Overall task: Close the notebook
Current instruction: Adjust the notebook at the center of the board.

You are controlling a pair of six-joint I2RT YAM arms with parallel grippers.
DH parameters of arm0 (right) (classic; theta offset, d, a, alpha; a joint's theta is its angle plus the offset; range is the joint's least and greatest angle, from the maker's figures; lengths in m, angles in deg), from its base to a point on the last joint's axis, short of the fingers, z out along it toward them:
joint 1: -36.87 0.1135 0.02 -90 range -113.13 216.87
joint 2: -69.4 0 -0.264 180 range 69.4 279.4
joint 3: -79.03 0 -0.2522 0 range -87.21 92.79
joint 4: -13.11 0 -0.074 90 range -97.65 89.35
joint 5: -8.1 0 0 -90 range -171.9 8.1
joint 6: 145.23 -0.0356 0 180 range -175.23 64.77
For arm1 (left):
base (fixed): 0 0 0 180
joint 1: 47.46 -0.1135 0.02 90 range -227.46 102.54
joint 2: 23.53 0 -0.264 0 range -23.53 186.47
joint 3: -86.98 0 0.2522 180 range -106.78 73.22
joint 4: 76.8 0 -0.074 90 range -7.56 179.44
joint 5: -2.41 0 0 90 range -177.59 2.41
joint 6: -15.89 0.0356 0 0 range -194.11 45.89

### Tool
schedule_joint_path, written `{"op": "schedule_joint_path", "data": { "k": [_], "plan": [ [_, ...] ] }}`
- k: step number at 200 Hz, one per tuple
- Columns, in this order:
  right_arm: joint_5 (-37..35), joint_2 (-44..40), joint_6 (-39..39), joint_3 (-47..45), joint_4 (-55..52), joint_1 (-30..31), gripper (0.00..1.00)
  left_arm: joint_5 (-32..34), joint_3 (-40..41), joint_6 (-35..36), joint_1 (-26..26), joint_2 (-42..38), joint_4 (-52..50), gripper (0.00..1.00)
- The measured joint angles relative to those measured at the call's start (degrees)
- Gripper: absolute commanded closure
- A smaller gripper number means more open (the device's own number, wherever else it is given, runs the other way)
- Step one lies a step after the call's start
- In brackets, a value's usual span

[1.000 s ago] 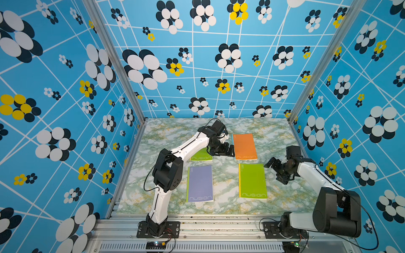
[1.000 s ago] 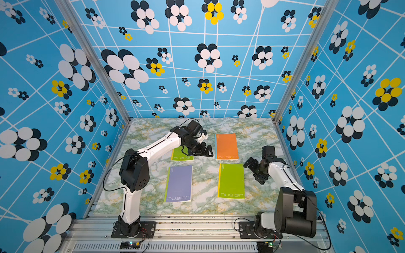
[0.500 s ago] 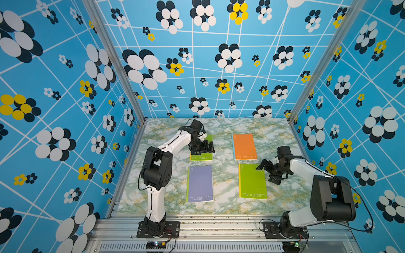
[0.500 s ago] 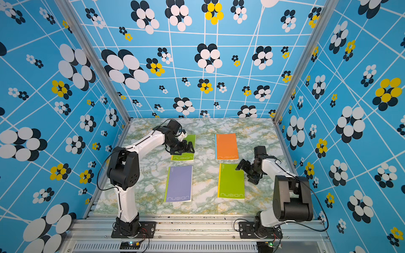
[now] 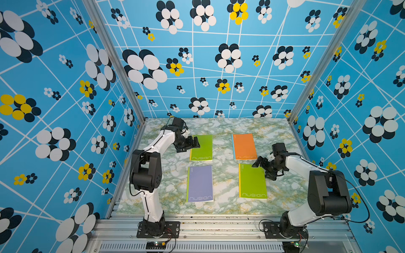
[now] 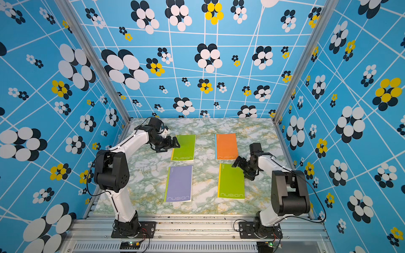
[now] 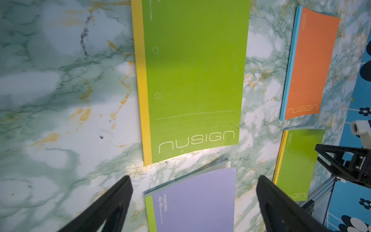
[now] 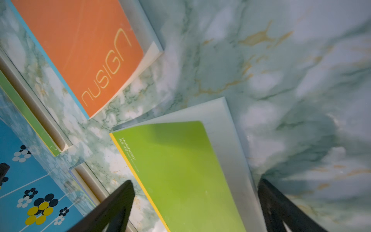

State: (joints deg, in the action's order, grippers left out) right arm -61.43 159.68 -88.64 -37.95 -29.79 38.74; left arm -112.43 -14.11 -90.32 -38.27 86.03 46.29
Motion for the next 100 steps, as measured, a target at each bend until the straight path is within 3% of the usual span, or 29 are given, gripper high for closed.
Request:
{"op": "schedule_joint_path", "data": {
  "k": [100],
  "plan": [
    [0.2, 0.8, -0.3, 0.6, 1.1, 1.2, 0.01, -0.8, 3.4, 1.5, -6.6, -1.2, 1.4, 0.01]
  ]
}}
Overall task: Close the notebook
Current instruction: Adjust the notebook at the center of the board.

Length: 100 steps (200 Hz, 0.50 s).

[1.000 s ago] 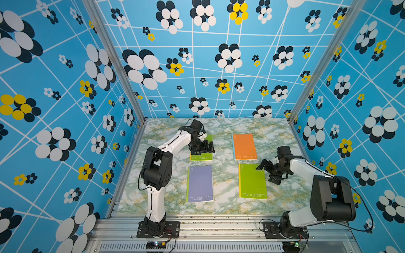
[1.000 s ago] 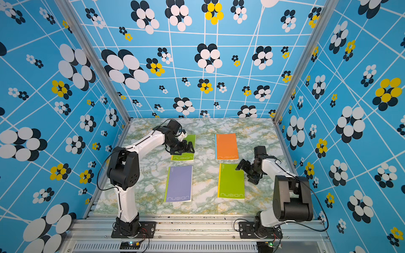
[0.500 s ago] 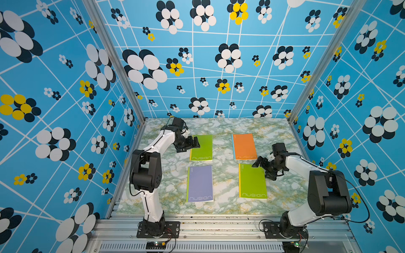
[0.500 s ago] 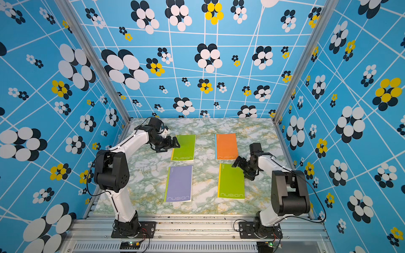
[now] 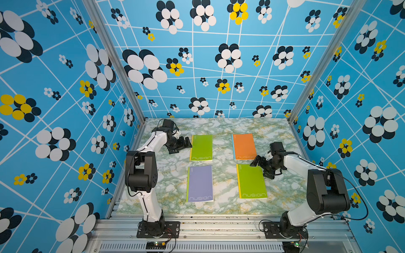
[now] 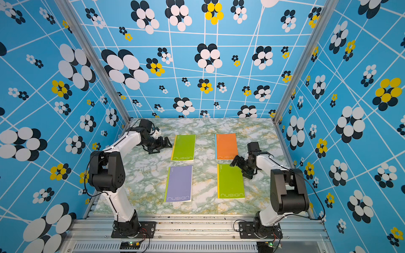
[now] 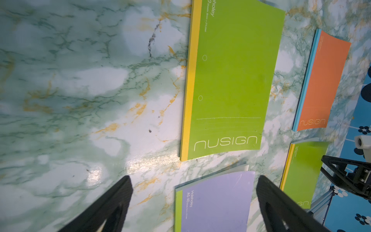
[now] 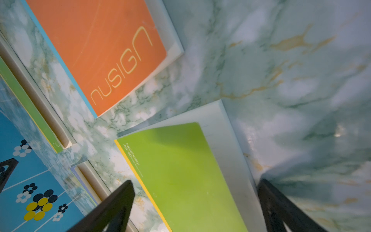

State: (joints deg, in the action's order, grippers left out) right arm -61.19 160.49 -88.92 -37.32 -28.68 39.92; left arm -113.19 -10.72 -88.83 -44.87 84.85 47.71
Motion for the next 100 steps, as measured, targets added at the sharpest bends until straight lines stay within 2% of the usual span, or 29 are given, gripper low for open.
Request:
{"op": "schedule_joint_path", "data": {
  "k": [50, 100],
  "plan": [
    [-2.5, 0.0, 0.8, 1.9, -2.5, 0.3, 0.01, -1.0, 2.6, 1.6, -4.0, -3.6, 1.9, 0.01],
    [-8.1, -5.0, 3.1, 7.4, -3.4, 0.3, 0.01, -1.8, 9.9, 3.5, -12.6, -8.9, 7.1, 0.01]
  ]
}}
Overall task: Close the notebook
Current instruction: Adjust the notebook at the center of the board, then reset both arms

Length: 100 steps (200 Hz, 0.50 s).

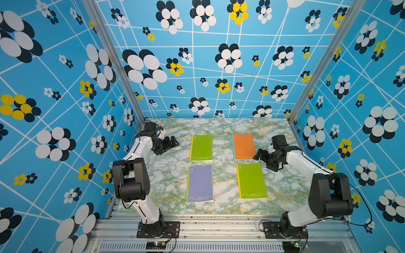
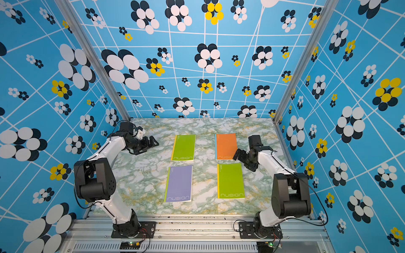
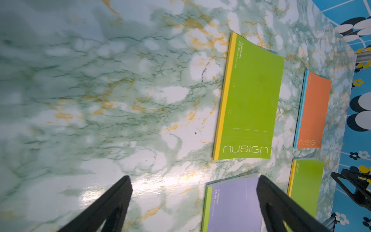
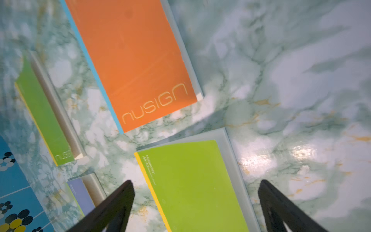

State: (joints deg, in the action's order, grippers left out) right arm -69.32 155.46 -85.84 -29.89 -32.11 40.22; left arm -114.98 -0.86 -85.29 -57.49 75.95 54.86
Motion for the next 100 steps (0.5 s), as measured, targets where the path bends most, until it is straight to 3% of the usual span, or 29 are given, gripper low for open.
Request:
{"op": "schedule_joint_path", "data": {
  "k": [35, 69, 100],
  "plan": [
    [-5.2, -13.3, 0.5, -4.3, 9.5, 0.0, 0.01, 1.0, 8.3, 1.6, -4.6, -2.9, 6.8, 0.00],
    [-11.8, -27.9, 4.2, -19.3, 25.5, 0.0, 0.01, 2.6, 19.5, 2.0, -5.6, -7.7, 17.7, 0.01],
    [-20.3, -32.8, 8.3, -24.4, 27.7, -0.1, 0.01, 5.9, 29.9, 1.6, -6.1, -15.2, 30.9, 0.00]
  ]
}}
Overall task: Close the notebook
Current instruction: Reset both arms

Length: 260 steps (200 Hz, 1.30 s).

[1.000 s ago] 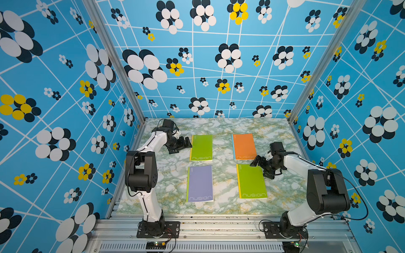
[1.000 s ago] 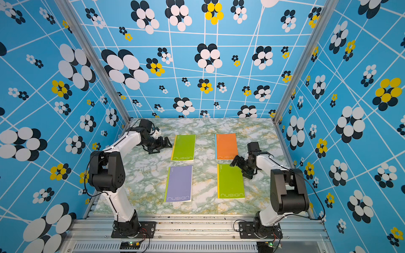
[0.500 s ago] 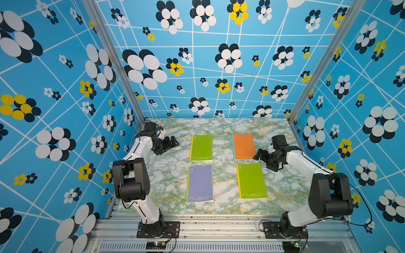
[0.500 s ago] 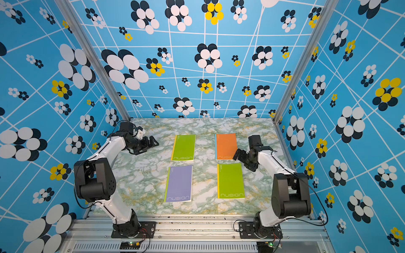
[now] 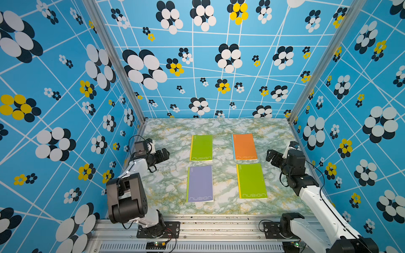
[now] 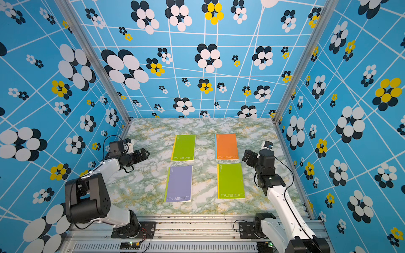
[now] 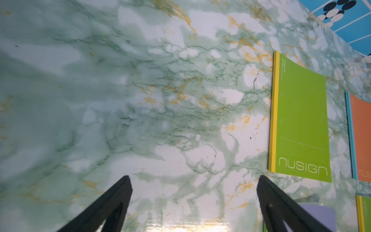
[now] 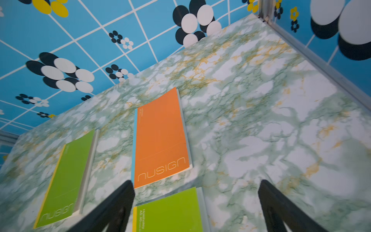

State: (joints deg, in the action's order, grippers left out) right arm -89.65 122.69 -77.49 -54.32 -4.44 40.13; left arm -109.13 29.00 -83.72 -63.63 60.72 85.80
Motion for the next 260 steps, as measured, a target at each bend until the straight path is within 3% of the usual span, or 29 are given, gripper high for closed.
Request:
{"op": "schedule_joint_path", "data": {
  "k": [25, 67, 130, 173, 212, 260],
  "plan": [
    [-5.2, 0.6, 3.3, -0.3, 1.1, 0.0, 0.01, 1.8, 3.8, -0.3, 0.0, -2.1, 9.0, 0.01],
    [-10.4, 5.1, 6.4, -2.8, 6.3, 0.0, 0.01, 4.7, 7.8, -1.9, 1.2, 0.9, 23.6, 0.00],
    [-14.0, 14.5, 13.1, -8.2, 22.8, -0.1, 0.01, 15.6, 20.7, 6.8, 18.0, 2.5, 45.1, 0.00],
    [-13.9, 23.7, 15.7, -10.9, 38.2, -0.1, 0.01, 18.0, 21.0, 8.8, 16.9, 3.6, 51.3, 0.00],
    [-9.7, 34.8, 19.0, -12.1, 53.2, -0.2, 0.01, 17.8, 21.2, 9.3, 16.9, 3.7, 54.1, 0.00],
    [-6.5, 35.7, 20.4, -12.8, 56.8, -0.3, 0.01, 14.0, 21.7, 9.3, 15.1, 4.2, 56.0, 0.00]
  ]
}}
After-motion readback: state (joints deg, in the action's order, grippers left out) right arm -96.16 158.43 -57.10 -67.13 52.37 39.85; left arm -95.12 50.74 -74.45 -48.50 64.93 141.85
